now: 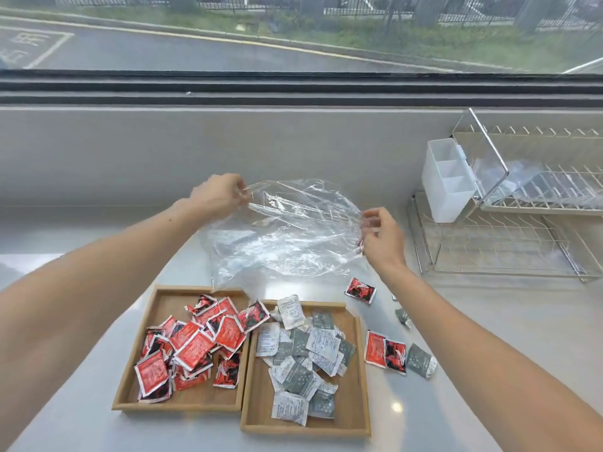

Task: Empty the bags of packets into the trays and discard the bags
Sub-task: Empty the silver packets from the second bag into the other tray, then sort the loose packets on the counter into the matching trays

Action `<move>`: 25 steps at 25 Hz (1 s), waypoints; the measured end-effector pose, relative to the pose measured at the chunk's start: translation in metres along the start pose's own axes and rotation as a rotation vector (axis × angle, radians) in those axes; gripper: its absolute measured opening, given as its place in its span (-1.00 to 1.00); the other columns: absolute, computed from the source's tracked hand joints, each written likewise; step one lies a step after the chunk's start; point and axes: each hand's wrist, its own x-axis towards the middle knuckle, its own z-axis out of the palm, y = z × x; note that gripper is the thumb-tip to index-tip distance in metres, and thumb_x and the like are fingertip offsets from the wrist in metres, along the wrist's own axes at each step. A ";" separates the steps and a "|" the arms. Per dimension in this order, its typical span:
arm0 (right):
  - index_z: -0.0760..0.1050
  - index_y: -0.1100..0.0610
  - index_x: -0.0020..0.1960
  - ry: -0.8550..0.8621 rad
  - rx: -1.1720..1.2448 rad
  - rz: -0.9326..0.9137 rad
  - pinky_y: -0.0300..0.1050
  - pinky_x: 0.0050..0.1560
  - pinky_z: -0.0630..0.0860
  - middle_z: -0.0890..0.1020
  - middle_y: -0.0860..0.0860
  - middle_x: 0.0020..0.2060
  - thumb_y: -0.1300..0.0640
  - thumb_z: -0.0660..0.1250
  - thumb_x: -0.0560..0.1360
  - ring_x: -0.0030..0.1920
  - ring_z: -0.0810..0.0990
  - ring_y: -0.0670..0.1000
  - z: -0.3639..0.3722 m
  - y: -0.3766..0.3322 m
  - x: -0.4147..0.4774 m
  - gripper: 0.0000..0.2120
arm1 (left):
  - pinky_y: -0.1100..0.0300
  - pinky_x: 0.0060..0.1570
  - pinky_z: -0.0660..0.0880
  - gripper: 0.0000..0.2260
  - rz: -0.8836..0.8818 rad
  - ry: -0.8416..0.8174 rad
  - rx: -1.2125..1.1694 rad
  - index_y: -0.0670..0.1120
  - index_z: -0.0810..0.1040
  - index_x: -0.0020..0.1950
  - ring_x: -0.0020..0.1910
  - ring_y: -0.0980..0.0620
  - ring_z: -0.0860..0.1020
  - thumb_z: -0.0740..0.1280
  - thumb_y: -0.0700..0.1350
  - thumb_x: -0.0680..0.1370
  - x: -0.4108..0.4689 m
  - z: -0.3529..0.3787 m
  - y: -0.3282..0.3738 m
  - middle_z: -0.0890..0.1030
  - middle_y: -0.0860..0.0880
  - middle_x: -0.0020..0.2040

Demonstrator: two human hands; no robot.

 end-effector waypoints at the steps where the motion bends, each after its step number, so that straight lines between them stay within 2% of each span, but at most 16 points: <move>1: 0.45 0.07 0.07 0.000 0.028 0.034 -0.15 -0.38 0.56 0.56 0.07 0.00 0.36 0.18 0.60 -0.27 0.59 0.03 0.012 0.007 0.005 -0.78 | -0.03 0.15 0.44 -0.71 -0.026 -0.003 0.072 0.00 0.49 0.20 0.16 -0.19 0.53 0.31 0.12 0.56 0.015 0.003 0.002 0.57 -0.15 0.20; 3: 0.42 0.08 0.09 0.030 0.056 0.086 -0.07 -0.35 0.61 0.53 0.12 0.06 0.38 0.14 0.60 -0.15 0.59 0.11 0.033 0.020 0.014 -0.77 | -0.10 0.22 0.39 -0.54 -0.063 -0.025 0.201 -0.03 0.42 0.33 0.25 -0.23 0.47 0.24 0.22 0.56 0.039 0.011 0.007 0.52 -0.19 0.28; 7: 0.37 0.06 0.14 0.085 0.092 0.132 -0.27 -0.31 0.62 0.43 0.11 0.14 0.35 0.11 0.62 -0.05 0.55 0.08 0.066 0.047 0.028 -0.76 | -0.18 0.32 0.29 -0.28 -0.018 -0.003 0.287 -0.02 0.29 0.48 0.35 -0.27 0.39 0.04 0.44 0.49 0.064 0.046 0.025 0.41 -0.24 0.39; 9: 0.34 0.06 0.21 -0.005 0.088 0.202 -0.12 -0.11 0.64 0.40 0.11 0.20 0.31 0.14 0.62 0.02 0.54 0.10 0.078 0.059 0.031 -0.77 | -0.20 0.38 0.21 -0.24 0.047 -0.091 0.267 0.05 0.14 0.55 0.44 -0.28 0.30 -0.04 0.47 0.48 0.060 0.081 0.026 0.29 -0.23 0.50; 11: 0.28 0.08 0.34 -0.119 -0.073 0.243 0.05 0.12 0.53 0.38 0.10 0.29 0.19 0.23 0.57 0.14 0.49 0.09 0.083 0.067 0.032 -0.65 | -0.21 0.46 0.08 -0.26 0.085 -0.185 0.257 0.10 0.00 0.59 0.52 -0.29 0.13 -0.04 0.45 0.50 0.055 0.117 0.019 0.12 -0.22 0.58; 12: 0.25 0.07 0.40 -0.127 -0.188 0.210 0.05 0.19 0.46 0.36 0.09 0.35 0.11 0.27 0.53 0.24 0.44 0.10 0.083 0.068 0.033 -0.53 | -0.21 0.48 0.03 -0.28 0.092 -0.198 0.254 0.12 -0.05 0.59 0.54 -0.30 0.05 -0.02 0.42 0.52 0.054 0.133 0.014 0.05 -0.22 0.59; 14: 0.22 0.07 0.46 -0.056 -0.417 -0.021 0.08 0.36 0.31 0.31 0.10 0.44 -0.01 0.28 0.44 0.42 0.29 0.13 0.080 0.062 0.039 -0.38 | -0.23 0.48 -0.03 -0.31 0.109 -0.165 0.247 0.14 -0.09 0.60 0.56 -0.30 -0.05 0.01 0.37 0.55 0.056 0.158 0.005 -0.05 -0.22 0.60; 16: 0.25 0.05 0.49 -0.040 -0.603 -0.334 0.19 0.50 0.12 0.27 0.15 0.51 -0.07 0.23 0.45 0.51 0.18 0.19 0.087 0.052 0.054 -0.36 | -0.27 0.47 -0.07 -0.34 0.130 -0.120 0.219 0.17 -0.12 0.59 0.56 -0.30 -0.10 0.01 0.34 0.56 0.060 0.176 -0.001 -0.10 -0.20 0.61; 18: 0.23 0.00 0.54 -0.161 -0.757 -0.494 0.26 0.51 0.01 0.18 0.17 0.56 -0.15 0.17 0.52 0.55 0.11 0.23 0.104 0.047 0.070 -0.38 | -0.30 0.45 -0.11 -0.34 0.144 -0.094 0.191 0.20 -0.14 0.58 0.56 -0.30 -0.12 -0.01 0.35 0.54 0.064 0.189 -0.003 -0.09 -0.18 0.61; 22: -0.03 -0.11 0.60 -0.493 -0.964 -0.366 0.25 0.53 -0.09 -0.07 0.18 0.60 -0.27 0.00 0.60 0.59 -0.11 0.20 0.128 0.084 0.095 -0.37 | -0.35 0.42 -0.16 -0.31 0.143 -0.078 0.227 0.20 -0.16 0.57 0.56 -0.31 -0.12 -0.10 0.41 0.51 0.068 0.206 -0.015 -0.04 -0.17 0.62; 25: -0.14 -0.19 0.59 -0.577 -0.974 -0.297 0.21 0.54 -0.17 -0.17 0.13 0.60 -0.34 -0.13 0.59 0.59 -0.23 0.12 0.124 0.122 0.099 -0.38 | -0.31 0.44 -0.20 -0.31 0.167 -0.119 0.245 0.23 -0.23 0.56 0.57 -0.24 -0.21 -0.16 0.47 0.50 0.063 0.218 -0.041 -0.14 -0.09 0.62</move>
